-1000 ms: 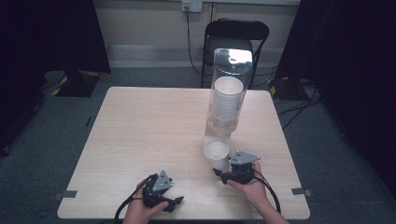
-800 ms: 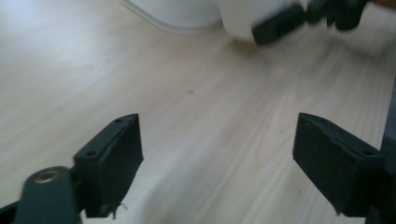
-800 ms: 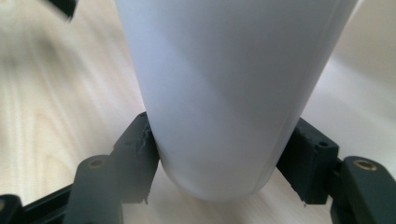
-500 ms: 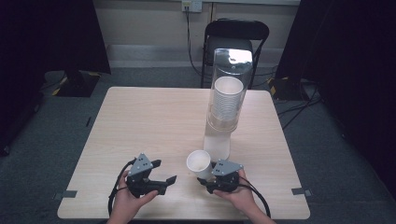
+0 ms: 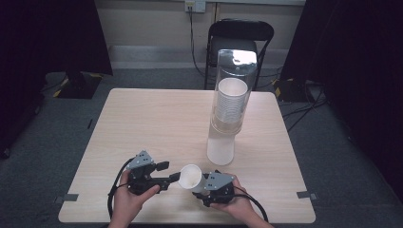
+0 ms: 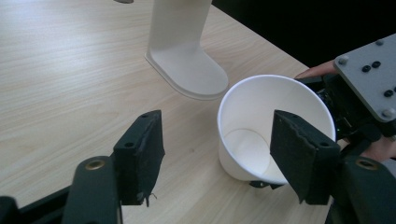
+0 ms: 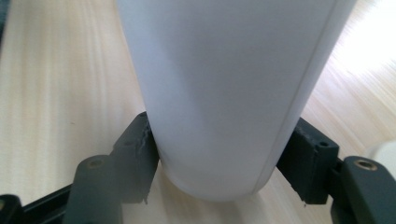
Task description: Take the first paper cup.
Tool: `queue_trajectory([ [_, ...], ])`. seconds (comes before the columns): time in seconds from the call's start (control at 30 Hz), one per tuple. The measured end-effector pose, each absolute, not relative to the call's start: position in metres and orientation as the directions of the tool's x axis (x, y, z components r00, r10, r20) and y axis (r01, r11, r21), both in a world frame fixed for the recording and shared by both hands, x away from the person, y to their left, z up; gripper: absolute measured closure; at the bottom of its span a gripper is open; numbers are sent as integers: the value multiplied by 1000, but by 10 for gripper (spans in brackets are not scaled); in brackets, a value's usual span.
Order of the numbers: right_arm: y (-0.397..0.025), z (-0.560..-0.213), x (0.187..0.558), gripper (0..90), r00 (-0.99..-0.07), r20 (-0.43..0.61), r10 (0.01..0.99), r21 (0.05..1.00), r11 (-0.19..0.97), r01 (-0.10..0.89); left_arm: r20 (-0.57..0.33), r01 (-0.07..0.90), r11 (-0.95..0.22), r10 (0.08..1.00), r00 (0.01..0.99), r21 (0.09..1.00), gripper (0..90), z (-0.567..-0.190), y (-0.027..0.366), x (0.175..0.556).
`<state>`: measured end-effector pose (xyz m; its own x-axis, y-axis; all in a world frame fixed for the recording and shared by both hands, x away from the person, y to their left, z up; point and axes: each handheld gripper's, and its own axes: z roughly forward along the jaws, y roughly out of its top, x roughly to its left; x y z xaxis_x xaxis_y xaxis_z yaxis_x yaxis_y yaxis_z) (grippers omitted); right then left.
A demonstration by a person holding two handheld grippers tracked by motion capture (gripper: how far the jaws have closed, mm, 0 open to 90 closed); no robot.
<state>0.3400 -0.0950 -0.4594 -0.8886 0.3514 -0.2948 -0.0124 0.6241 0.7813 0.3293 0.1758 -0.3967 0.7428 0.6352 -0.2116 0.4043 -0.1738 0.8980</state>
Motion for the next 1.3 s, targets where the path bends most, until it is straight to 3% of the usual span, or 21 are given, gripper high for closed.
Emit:
queue_trajectory([
  [0.2,-89,-458,337,348,-899,-291,326,794,607,-37,-201,411,-196,640,741,890,455,-400,171,329],
  [0.33,-86,-458,335,348,-903,-296,310,789,612,-48,-269,477,-169,645,715,862,479,-403,169,329],
  [0.53,-79,-457,332,345,-908,-303,289,795,601,-74,-325,546,-155,659,678,823,772,-407,167,327],
  [0.63,-77,-456,330,341,-902,-322,289,788,609,-86,-339,569,-154,668,662,807,847,-406,165,326],
  [0.7,-77,-456,330,336,-899,-325,292,789,609,-88,-365,587,-139,664,652,797,857,-405,167,326],
  [0.8,-78,-456,332,257,-887,-321,333,797,600,-64,-371,592,-108,686,626,798,859,-402,177,328],
  [1.03,-98,-450,345,247,-853,-256,454,842,539,34,-368,606,-18,780,506,795,853,-399,216,338],
  [1.17,-106,-448,350,246,-834,-242,496,847,527,68,-336,614,12,845,416,789,846,-403,236,344],
  [1.3,-110,-449,354,247,-824,-238,513,846,526,83,-316,613,16,867,385,790,832,-405,241,346],
])
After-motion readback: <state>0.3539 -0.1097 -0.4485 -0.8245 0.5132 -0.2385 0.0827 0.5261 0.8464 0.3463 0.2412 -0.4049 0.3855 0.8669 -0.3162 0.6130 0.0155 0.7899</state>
